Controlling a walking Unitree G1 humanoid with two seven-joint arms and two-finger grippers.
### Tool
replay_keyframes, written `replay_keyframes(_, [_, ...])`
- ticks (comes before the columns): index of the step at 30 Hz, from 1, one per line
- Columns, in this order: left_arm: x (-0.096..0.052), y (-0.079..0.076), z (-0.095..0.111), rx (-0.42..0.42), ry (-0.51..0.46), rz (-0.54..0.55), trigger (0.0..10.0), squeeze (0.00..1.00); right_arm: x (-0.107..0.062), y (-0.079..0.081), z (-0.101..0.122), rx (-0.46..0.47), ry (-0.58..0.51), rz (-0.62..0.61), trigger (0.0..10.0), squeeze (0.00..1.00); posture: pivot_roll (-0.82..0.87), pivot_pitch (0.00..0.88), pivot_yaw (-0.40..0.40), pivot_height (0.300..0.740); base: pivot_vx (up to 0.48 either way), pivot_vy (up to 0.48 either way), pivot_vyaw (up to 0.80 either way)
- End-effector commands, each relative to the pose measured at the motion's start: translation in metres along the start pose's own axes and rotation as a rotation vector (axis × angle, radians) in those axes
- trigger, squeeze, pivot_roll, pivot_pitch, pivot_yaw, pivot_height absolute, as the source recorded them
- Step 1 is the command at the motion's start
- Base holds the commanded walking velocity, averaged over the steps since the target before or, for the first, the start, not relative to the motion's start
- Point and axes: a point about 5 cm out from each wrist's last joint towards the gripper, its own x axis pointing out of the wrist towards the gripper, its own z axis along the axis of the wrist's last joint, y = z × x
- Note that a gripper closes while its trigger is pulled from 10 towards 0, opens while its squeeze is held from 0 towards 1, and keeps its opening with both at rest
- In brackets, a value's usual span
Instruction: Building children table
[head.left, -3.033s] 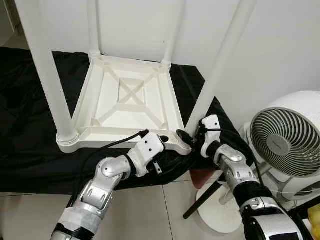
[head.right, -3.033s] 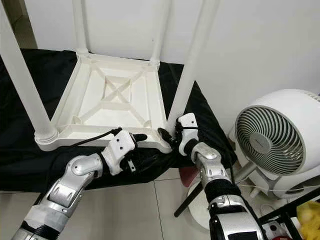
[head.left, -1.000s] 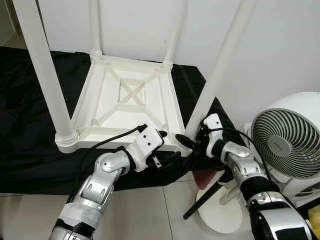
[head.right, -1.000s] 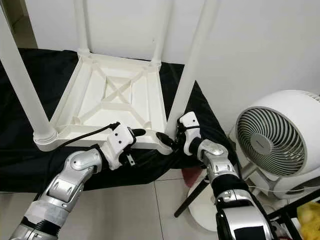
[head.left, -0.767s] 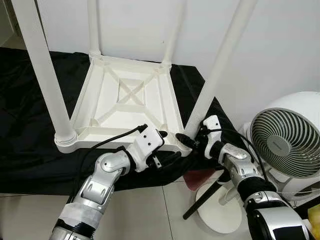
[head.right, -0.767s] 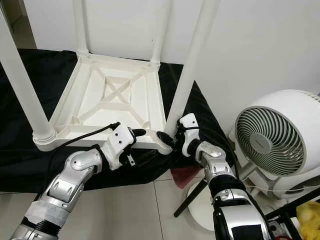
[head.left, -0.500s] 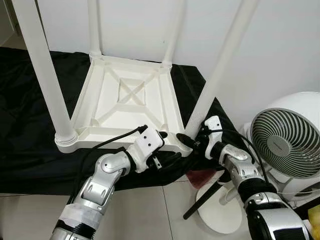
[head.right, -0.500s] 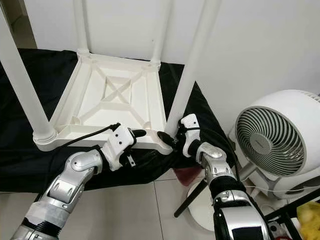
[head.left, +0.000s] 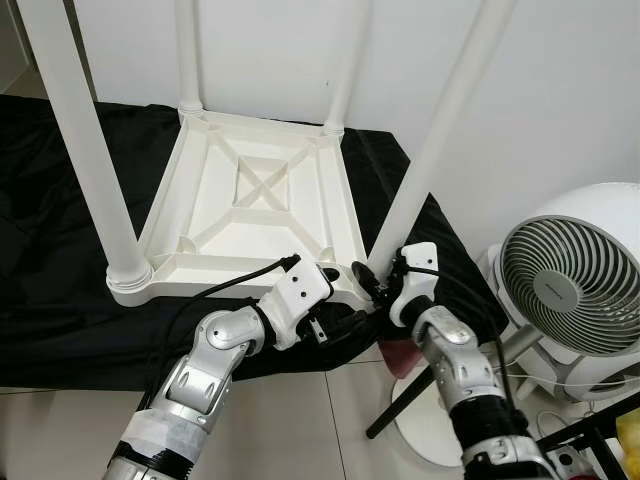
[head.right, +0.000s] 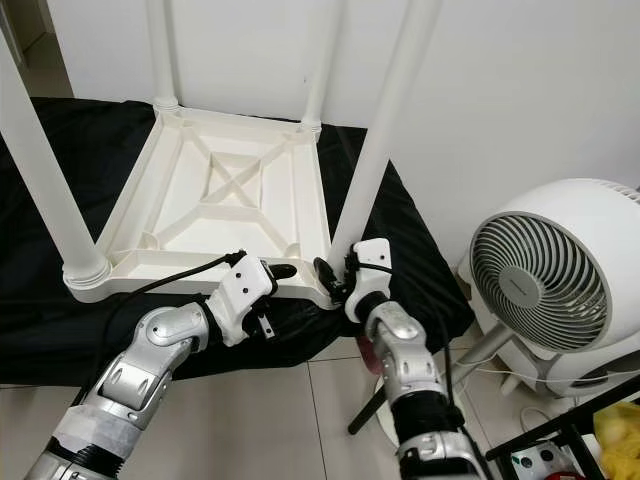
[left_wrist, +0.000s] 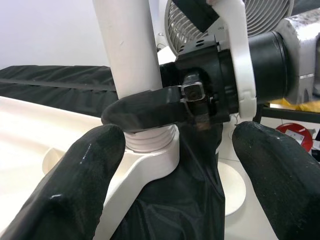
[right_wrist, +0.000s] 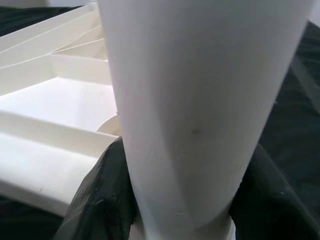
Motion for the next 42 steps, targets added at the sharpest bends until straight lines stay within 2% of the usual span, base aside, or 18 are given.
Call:
replay_keyframes(1, [0.003, -0.004, -0.001, -0.012, 0.002, -0.007, 10.0, 0.0, -0.004, -0.002, -0.011, 0.026, 0.053, -0.098, 10.0, 0.0, -0.07, 0.0, -0.125, 0.74, 0.0, 0.0, 0.0])
replay_keyframes(3, [0.003, -0.004, -0.001, -0.012, 0.002, -0.009, 10.0, 0.0, -0.006, 0.002, -0.013, -0.002, 0.055, -0.176, 10.0, 0.0, -0.07, 0.0, -0.126, 0.74, 0.0, 0.0, 0.0])
replay_keyframes(8, [0.003, -0.003, -0.001, -0.011, 0.002, -0.007, 10.0, 0.0, -0.01, 0.013, -0.013, 0.075, 0.024, -0.299, 10.0, 0.0, -0.06, 0.0, -0.131, 0.74, 0.0, 0.0, 0.0])
replay_keyframes(12, [0.002, -0.004, -0.001, -0.013, 0.003, -0.004, 10.0, 0.0, -0.011, 0.022, -0.007, 0.107, 0.019, -0.257, 10.0, 0.0, -0.06, 0.0, -0.133, 0.74, 0.0, 0.0, 0.0])
replay_keyframes(13, [0.002, -0.005, -0.002, -0.014, 0.005, -0.006, 10.0, 0.0, -0.012, 0.021, 0.0, 0.118, -0.018, -0.228, 10.0, 0.11, -0.06, 0.0, -0.135, 0.74, 0.0, 0.0, 0.0])
replay_keyframes(14, [0.002, -0.005, -0.002, -0.014, 0.006, -0.005, 10.0, 0.0, -0.012, 0.022, 0.002, 0.139, -0.036, -0.195, 10.0, 1.0, -0.06, 0.0, -0.137, 0.74, 0.0, 0.0, 0.0])
replay_keyframes(18, [0.003, -0.004, -0.001, -0.015, 0.003, 0.0, 10.0, 0.0, -0.013, 0.025, 0.008, 0.166, -0.069, -0.136, 10.0, 1.0, -0.05, 0.0, -0.141, 0.74, 0.0, 0.0, 0.0])
replay_keyframes(22, [0.003, -0.004, -0.001, -0.015, 0.002, 0.002, 10.0, 0.0, -0.015, 0.024, 0.012, 0.141, -0.088, -0.123, 10.0, 1.0, -0.05, 0.0, -0.143, 0.74, 0.0, 0.0, 0.0])
replay_keyframes(23, [0.003, -0.004, -0.001, -0.015, 0.002, 0.005, 10.0, 0.0, -0.017, 0.017, 0.01, 0.073, -0.071, -0.099, 10.0, 0.92, -0.05, 0.0, -0.15, 0.74, 0.0, 0.0, 0.0])
replay_keyframes(24, [0.003, -0.004, -0.001, -0.015, 0.002, 0.005, 10.0, 0.0, -0.017, 0.017, 0.01, 0.073, -0.071, -0.099, 10.0, 0.92, -0.05, 0.0, -0.15, 0.74, 0.0, 0.0, 0.0])
replay_keyframes(25, [0.002, -0.004, 0.0, -0.015, 0.003, 0.007, 10.0, 0.0, -0.019, 0.008, 0.009, 0.037, -0.059, -0.031, 10.0, 0.92, -0.05, 0.0, -0.152, 0.74, 0.0, 0.0, 0.0])
replay_keyframes(27, [0.002, -0.004, 0.0, -0.015, 0.003, 0.007, 10.0, 0.0, -0.02, 0.007, 0.009, 0.035, -0.058, -0.014, 10.0, 0.92, -0.05, 0.0, -0.152, 0.74, 0.0, 0.0, 0.0])
replay_keyframes(28, [0.002, -0.004, 0.0, -0.015, 0.003, 0.007, 10.0, 0.0, -0.02, 0.006, 0.009, 0.035, -0.057, -0.004, 10.0, 0.0, -0.05, 0.0, -0.152, 0.74, 0.0, 0.0, 0.0])
replay_keyframes(30, [0.002, -0.003, 0.0, -0.018, 0.001, 0.012, 10.0, 0.0, -0.025, -0.007, 0.006, -0.014, -0.053, 0.142, 10.0, 0.0, -0.05, 0.0, -0.15, 0.74, 0.0, 0.0, 0.0])
replay_keyframes(31, [0.002, -0.003, 0.0, -0.018, 0.001, 0.012, 10.0, 0.0, -0.025, -0.007, 0.006, -0.014, -0.053, 0.142, 10.0, 0.0, -0.05, 0.0, -0.15, 0.74, 0.0, 0.0, 0.0])
replay_keyframes(34, [0.002, -0.002, 0.001, -0.017, 0.0, 0.017, 10.0, 0.0, -0.023, -0.02, 0.008, -0.054, -0.04, 0.25, 10.0, 0.0, -0.05, 0.0, -0.145, 0.74, 0.0, 0.0, 0.0])
replay_keyframes(38, [0.002, 0.0, 0.002, -0.016, -0.001, 0.019, 10.0, 0.0, -0.019, -0.027, 0.009, -0.076, -0.013, 0.311, 10.0, 0.0, -0.05, 0.0, -0.145, 0.74, 0.0, 0.0, 0.0])
replay_keyframes(42, [0.002, 0.002, 0.002, -0.01, 0.0, 0.025, 10.0, 0.0, -0.008, -0.029, 0.005, -0.143, 0.041, 0.356, 10.0, 0.0, -0.05, 0.0, -0.143, 0.74, 0.0, 0.0, 0.0])
